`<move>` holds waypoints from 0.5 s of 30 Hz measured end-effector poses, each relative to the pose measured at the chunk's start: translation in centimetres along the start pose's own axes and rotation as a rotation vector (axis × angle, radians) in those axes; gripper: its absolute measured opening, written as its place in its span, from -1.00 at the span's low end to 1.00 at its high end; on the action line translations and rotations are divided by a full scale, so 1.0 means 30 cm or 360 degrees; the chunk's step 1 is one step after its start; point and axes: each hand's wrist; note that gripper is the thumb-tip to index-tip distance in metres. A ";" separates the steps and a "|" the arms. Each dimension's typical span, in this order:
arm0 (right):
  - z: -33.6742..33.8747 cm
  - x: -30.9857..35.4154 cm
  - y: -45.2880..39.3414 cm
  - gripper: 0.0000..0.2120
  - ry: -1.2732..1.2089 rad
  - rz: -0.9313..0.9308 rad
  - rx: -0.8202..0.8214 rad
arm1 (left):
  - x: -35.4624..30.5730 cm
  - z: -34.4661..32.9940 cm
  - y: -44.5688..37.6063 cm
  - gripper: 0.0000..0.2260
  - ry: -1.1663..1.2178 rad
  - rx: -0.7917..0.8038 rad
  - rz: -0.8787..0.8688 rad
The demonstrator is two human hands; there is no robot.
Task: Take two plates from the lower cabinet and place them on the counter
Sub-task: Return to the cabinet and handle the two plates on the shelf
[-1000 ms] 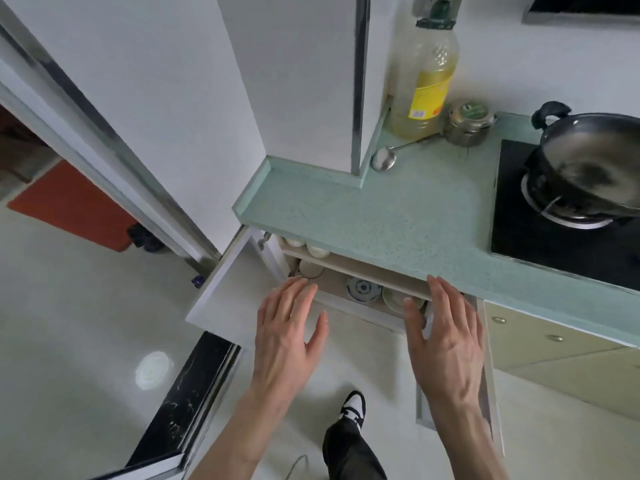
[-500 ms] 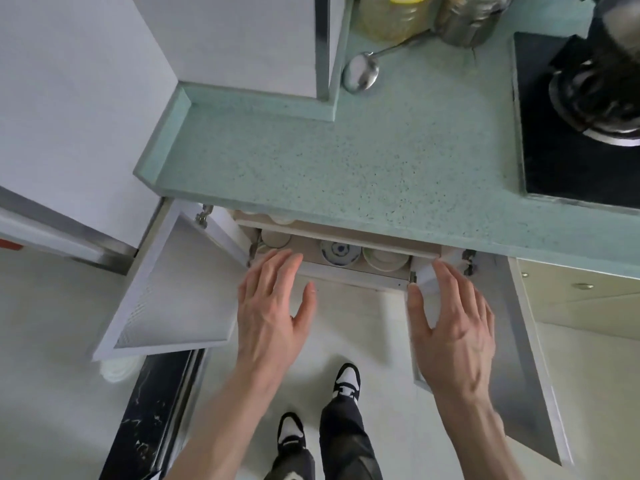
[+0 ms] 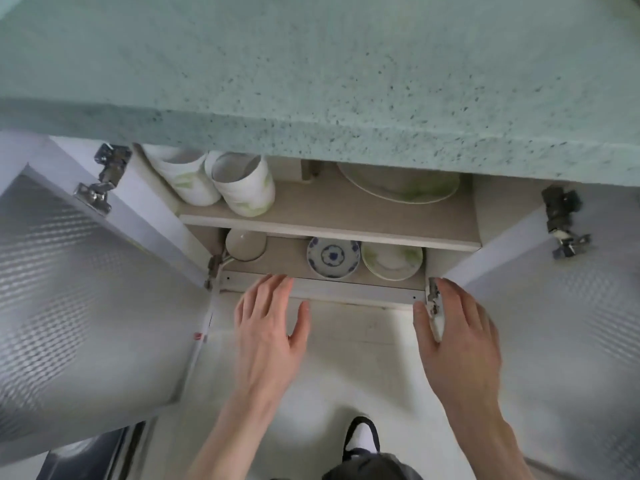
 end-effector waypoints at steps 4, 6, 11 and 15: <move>-0.260 -0.124 -0.025 -0.47 0.0036 -0.0049 0.0005 | 0.118 -0.241 -0.001 -0.68 0.0025 0.0084 -0.0024; -0.385 -0.183 -0.030 -0.46 0.0081 -0.0055 -0.0007 | 0.179 -0.357 -0.001 -0.67 0.0013 0.0068 -0.0078; -0.655 -0.317 -0.027 -0.50 0.0179 -0.0032 -0.0098 | 0.314 -0.616 -0.005 -0.64 -0.0056 0.0078 -0.0210; -0.865 -0.417 -0.043 -0.48 0.0209 -0.0043 -0.0102 | 0.431 -0.821 -0.045 -0.65 -0.0176 0.0113 -0.0351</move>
Point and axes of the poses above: each hand's wrist, its own y-axis away from the middle knuckle, its own z-axis out of the back of the hand, x = y × z, and after that the axes turned 1 degree about x, right-handed
